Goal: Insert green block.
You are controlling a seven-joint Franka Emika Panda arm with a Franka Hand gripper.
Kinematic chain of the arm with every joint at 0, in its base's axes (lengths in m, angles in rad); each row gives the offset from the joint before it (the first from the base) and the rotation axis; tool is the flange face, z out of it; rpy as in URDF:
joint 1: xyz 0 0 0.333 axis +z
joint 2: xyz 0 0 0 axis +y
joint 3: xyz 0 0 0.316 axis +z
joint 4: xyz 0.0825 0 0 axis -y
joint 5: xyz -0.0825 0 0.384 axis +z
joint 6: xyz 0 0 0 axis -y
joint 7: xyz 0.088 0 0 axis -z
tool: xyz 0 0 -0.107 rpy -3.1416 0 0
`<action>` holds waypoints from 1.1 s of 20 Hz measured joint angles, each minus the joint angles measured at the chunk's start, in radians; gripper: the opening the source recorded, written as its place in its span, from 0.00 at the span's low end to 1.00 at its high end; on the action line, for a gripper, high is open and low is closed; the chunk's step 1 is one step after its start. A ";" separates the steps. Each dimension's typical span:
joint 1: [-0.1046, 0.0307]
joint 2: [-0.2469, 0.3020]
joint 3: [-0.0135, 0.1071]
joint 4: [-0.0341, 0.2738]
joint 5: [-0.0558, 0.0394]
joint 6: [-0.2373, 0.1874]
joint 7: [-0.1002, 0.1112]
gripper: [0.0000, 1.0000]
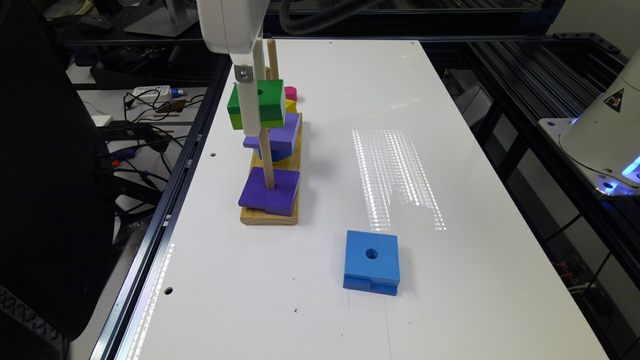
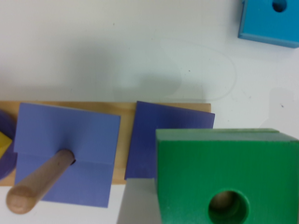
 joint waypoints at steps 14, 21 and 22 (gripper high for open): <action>0.000 0.021 -0.001 -0.003 -0.0088 0.016 0.001 0.00; 0.000 0.037 -0.002 -0.007 -0.0129 0.030 0.001 0.00; 0.000 0.049 -0.002 -0.010 -0.0172 0.044 0.002 0.00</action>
